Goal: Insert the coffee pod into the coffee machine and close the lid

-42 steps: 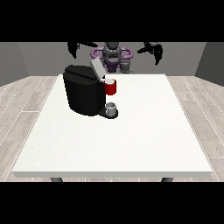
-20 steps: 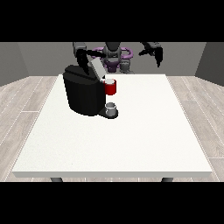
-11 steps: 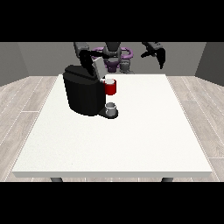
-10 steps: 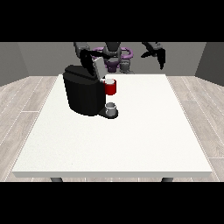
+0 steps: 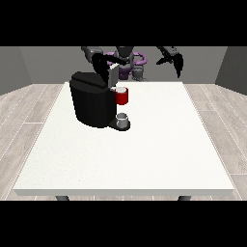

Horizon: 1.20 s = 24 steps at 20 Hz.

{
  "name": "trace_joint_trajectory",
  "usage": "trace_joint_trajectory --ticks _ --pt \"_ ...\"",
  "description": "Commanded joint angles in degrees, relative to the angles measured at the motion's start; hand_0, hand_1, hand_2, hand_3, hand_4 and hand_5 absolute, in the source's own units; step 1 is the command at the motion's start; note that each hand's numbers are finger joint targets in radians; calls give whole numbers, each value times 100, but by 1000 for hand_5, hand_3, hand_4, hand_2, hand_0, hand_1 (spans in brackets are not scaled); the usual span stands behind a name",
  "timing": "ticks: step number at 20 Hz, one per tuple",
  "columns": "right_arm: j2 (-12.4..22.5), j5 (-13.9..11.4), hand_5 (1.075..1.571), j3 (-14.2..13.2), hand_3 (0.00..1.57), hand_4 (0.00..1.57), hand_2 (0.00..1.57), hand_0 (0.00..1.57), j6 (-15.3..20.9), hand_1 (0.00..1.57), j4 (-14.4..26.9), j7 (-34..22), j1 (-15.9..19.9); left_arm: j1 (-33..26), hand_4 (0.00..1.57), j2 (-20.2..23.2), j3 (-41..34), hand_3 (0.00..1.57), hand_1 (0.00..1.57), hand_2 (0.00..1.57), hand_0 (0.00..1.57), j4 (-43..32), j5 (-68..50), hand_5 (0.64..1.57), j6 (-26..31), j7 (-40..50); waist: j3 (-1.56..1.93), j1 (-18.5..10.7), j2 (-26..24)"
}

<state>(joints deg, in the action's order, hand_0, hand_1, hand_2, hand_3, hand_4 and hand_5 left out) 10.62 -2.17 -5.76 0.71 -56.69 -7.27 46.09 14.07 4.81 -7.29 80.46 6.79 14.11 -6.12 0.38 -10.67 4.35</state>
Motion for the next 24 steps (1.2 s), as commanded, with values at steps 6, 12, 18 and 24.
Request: trace_joint_trajectory --ticks 6,12,18,24 --pt "-43 -451 1571 418 0 102 0 0 68 0 -217 141 501 387 383 110 90 0 0 0 0 143 -79 1571 189 277 -37 -594 254" --pt "108 -640 1571 411 0 259 0 0 331 0 -595 -357 1005 568 398 -55 292 0 0 0 0 50 29 1571 157 7 -38 -1019 585" --pt "261 -687 1571 410 0 102 0 0 316 0 -989 -1032 1084 648 398 -92 437 0 0 0 0 43 73 1571 233 -28 -40 -1385 610" --pt "643 -762 1571 339 0 0 0 0 258 0 -1351 -1269 1440 1008 429 -224 550 0 0 0 0 32 58 1571 240 -34 -38 -1633 1017"
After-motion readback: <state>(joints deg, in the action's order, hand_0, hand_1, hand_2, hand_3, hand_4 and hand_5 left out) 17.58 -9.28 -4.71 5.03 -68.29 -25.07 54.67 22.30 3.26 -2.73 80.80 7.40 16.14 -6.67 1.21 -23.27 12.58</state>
